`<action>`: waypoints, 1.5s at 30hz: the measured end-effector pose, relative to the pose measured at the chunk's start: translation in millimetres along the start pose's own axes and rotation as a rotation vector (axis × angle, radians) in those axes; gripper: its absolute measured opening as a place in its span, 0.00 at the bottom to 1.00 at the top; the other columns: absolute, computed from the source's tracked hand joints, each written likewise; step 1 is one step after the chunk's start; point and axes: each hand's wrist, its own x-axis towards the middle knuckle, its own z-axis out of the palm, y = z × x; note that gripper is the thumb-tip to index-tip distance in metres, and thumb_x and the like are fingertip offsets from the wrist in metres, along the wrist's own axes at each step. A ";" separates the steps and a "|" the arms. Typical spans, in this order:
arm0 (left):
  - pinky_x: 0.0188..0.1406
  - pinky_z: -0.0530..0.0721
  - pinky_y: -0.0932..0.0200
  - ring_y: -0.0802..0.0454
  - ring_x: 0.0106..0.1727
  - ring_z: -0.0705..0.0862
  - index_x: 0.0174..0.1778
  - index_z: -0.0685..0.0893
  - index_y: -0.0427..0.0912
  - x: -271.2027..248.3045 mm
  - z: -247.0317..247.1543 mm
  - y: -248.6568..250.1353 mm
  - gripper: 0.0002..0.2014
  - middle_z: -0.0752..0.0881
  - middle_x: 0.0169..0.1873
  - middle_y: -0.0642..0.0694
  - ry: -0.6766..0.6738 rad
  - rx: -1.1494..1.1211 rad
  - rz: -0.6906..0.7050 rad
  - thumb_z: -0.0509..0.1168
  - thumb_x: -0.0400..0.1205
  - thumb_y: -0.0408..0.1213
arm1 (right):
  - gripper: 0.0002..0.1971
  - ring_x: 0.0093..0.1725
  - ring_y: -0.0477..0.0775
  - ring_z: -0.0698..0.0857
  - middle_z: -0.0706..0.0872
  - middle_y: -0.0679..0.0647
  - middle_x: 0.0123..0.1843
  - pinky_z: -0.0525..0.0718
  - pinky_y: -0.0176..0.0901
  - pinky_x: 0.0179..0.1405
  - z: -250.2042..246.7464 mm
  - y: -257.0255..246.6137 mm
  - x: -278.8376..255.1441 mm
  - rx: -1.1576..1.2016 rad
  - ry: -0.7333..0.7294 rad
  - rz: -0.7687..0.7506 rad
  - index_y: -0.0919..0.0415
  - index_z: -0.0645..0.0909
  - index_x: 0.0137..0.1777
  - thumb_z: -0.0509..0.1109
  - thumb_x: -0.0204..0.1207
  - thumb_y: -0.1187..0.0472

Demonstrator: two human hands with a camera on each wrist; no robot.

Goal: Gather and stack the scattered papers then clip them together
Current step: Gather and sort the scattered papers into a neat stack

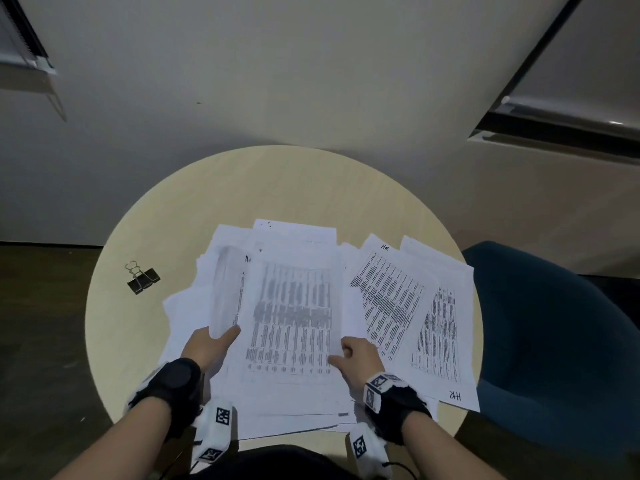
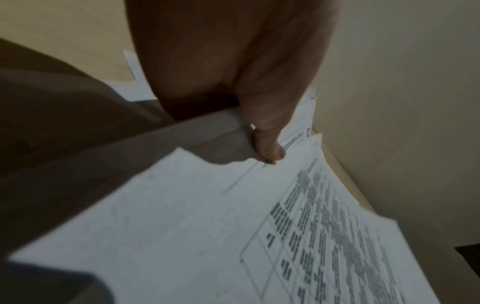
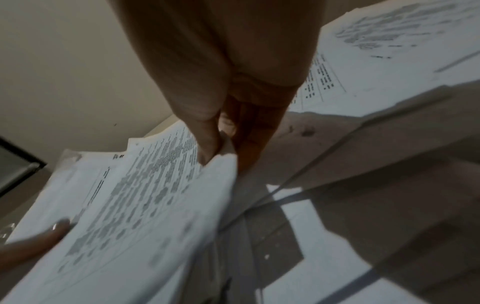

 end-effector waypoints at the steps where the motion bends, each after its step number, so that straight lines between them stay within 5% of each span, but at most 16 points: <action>1: 0.44 0.81 0.52 0.38 0.42 0.85 0.68 0.77 0.29 -0.1 0.0 0.9 0.34 0.88 0.46 0.33 -0.003 0.027 -0.018 0.63 0.81 0.57 | 0.26 0.26 0.49 0.60 0.60 0.50 0.26 0.58 0.42 0.29 1.0 -0.7 0.7 -0.011 -0.029 -0.022 0.56 0.57 0.28 0.76 0.73 0.58; 3: 0.56 0.79 0.50 0.40 0.46 0.85 0.76 0.67 0.27 5.3 -1.8 -1.6 0.47 0.88 0.46 0.35 -0.004 0.036 -0.066 0.61 0.76 0.68 | 0.26 0.27 0.50 0.61 0.61 0.49 0.26 0.60 0.42 0.30 2.3 -2.6 1.0 -0.012 -0.056 -0.048 0.56 0.59 0.28 0.77 0.70 0.56; 6: 0.36 0.78 0.58 0.49 0.23 0.74 0.69 0.71 0.22 11.2 -4.4 -5.9 0.44 0.75 0.19 0.46 -0.025 0.054 -0.066 0.68 0.74 0.62 | 0.23 0.24 0.48 0.66 0.66 0.46 0.24 0.68 0.40 0.27 2.6 -1.4 -2.4 0.086 -0.107 -0.053 0.56 0.66 0.28 0.76 0.70 0.47; 7: 0.31 0.76 0.59 0.47 0.23 0.76 0.67 0.74 0.23 11.5 -4.3 -7.5 0.38 0.77 0.20 0.44 -0.033 0.069 -0.061 0.70 0.76 0.55 | 0.18 0.25 0.46 0.73 0.74 0.44 0.26 0.77 0.41 0.31 0.6 -2.4 -1.9 0.143 -0.063 -0.038 0.55 0.74 0.31 0.74 0.72 0.45; 9: 0.41 0.83 0.53 0.35 0.40 0.86 0.63 0.80 0.28 11.0 -3.6 -8.2 0.26 0.87 0.38 0.35 -0.030 0.065 -0.052 0.70 0.79 0.48 | 0.16 0.49 0.46 0.85 0.87 0.48 0.50 0.86 0.47 0.55 -4.2 2.7 5.0 0.184 0.150 0.025 0.53 0.83 0.55 0.70 0.75 0.44; 11: 0.40 0.82 0.50 0.34 0.42 0.85 0.60 0.82 0.33 12.5 -3.6 -8.8 0.22 0.87 0.41 0.36 -0.017 0.064 -0.051 0.69 0.79 0.48 | 0.33 0.69 0.58 0.76 0.76 0.55 0.70 0.79 0.56 0.67 -13.9 9.3 15.9 0.115 0.300 0.174 0.57 0.71 0.74 0.72 0.71 0.43; 14: 0.31 0.76 0.56 0.37 0.39 0.83 0.59 0.81 0.33 15.8 -5.3 -11.6 0.23 0.82 0.36 0.42 -0.030 0.106 -0.067 0.69 0.79 0.50 | 0.52 0.69 0.67 0.74 0.69 0.62 0.73 0.79 0.59 0.65 -18.8 9.6 23.1 0.146 0.189 0.429 0.59 0.55 0.81 0.79 0.62 0.46; 20: 0.41 0.78 0.54 0.42 0.40 0.83 0.61 0.81 0.32 15.3 -8.3 -10.4 0.24 0.85 0.39 0.43 -0.055 0.171 -0.041 0.68 0.79 0.49 | 0.32 0.40 0.54 0.87 0.87 0.55 0.48 0.86 0.43 0.37 -26.9 6.8 27.4 0.380 -0.127 0.339 0.68 0.76 0.68 0.82 0.66 0.61; 23: 0.36 0.76 0.59 0.44 0.39 0.82 0.62 0.80 0.32 6.2 -11.5 -1.3 0.20 0.85 0.38 0.45 -0.071 0.219 -0.030 0.65 0.83 0.46 | 0.16 0.16 0.44 0.79 0.84 0.52 0.29 0.73 0.31 0.15 -40.1 3.7 24.3 0.536 -0.065 0.312 0.72 0.81 0.56 0.77 0.70 0.69; 28: 0.36 0.73 0.57 0.47 0.36 0.78 0.74 0.71 0.31 -8.7 -20.9 12.4 0.30 0.83 0.40 0.43 -0.068 0.255 -0.040 0.63 0.83 0.50 | 0.19 0.12 0.48 0.66 0.69 0.51 0.14 0.62 0.35 0.19 -55.0 9.5 26.2 0.422 -0.105 0.272 0.59 0.72 0.27 0.81 0.67 0.60; 31: 0.43 0.73 0.58 0.43 0.48 0.80 0.77 0.67 0.31 -8.4 -24.9 14.9 0.32 0.83 0.60 0.36 -0.054 0.284 -0.035 0.63 0.83 0.50 | 0.25 0.16 0.51 0.69 0.72 0.52 0.16 0.66 0.38 0.22 -60.0 7.0 20.7 0.320 -0.054 0.241 0.57 0.69 0.18 0.81 0.68 0.59; 33: 0.47 0.73 0.59 0.44 0.50 0.76 0.76 0.68 0.30 -9.9 -28.6 15.7 0.31 0.80 0.66 0.34 -0.035 0.298 -0.029 0.63 0.84 0.49 | 0.26 0.21 0.52 0.67 0.69 0.54 0.21 0.65 0.42 0.27 -58.4 8.9 20.8 0.310 0.029 0.215 0.55 0.63 0.21 0.78 0.69 0.60; 35: 0.46 0.77 0.56 0.41 0.50 0.79 0.73 0.70 0.29 -6.9 -33.7 14.0 0.29 0.82 0.57 0.34 -0.025 0.279 -0.040 0.63 0.84 0.47 | 0.16 0.30 0.53 0.74 0.77 0.56 0.31 0.68 0.40 0.34 -61.4 6.8 20.4 0.266 0.187 0.222 0.57 0.72 0.29 0.75 0.72 0.59; 38: 0.47 0.81 0.52 0.32 0.57 0.83 0.74 0.69 0.27 4.0 -42.4 5.8 0.31 0.83 0.58 0.29 -0.026 0.210 -0.106 0.65 0.83 0.47 | 0.08 0.47 0.57 0.80 0.84 0.64 0.59 0.70 0.37 0.43 -81.3 -6.0 10.8 0.349 0.445 0.233 0.63 0.78 0.56 0.68 0.80 0.62; 41: 0.61 0.77 0.51 0.31 0.69 0.77 0.79 0.62 0.27 12.6 -46.2 -3.2 0.36 0.75 0.72 0.29 0.006 0.127 -0.150 0.67 0.82 0.44 | 0.06 0.45 0.58 0.79 0.82 0.63 0.51 0.68 0.40 0.30 -111.4 -23.1 -3.3 0.452 0.710 0.115 0.64 0.76 0.58 0.62 0.84 0.66; 45: 0.57 0.80 0.45 0.30 0.64 0.80 0.74 0.69 0.26 12.4 -41.9 -5.7 0.31 0.79 0.68 0.29 0.017 0.131 -0.164 0.66 0.82 0.44 | 0.06 0.37 0.60 0.80 0.83 0.58 0.37 0.74 0.41 0.32 -126.8 -35.1 -12.1 0.479 0.979 -0.151 0.58 0.80 0.51 0.62 0.83 0.65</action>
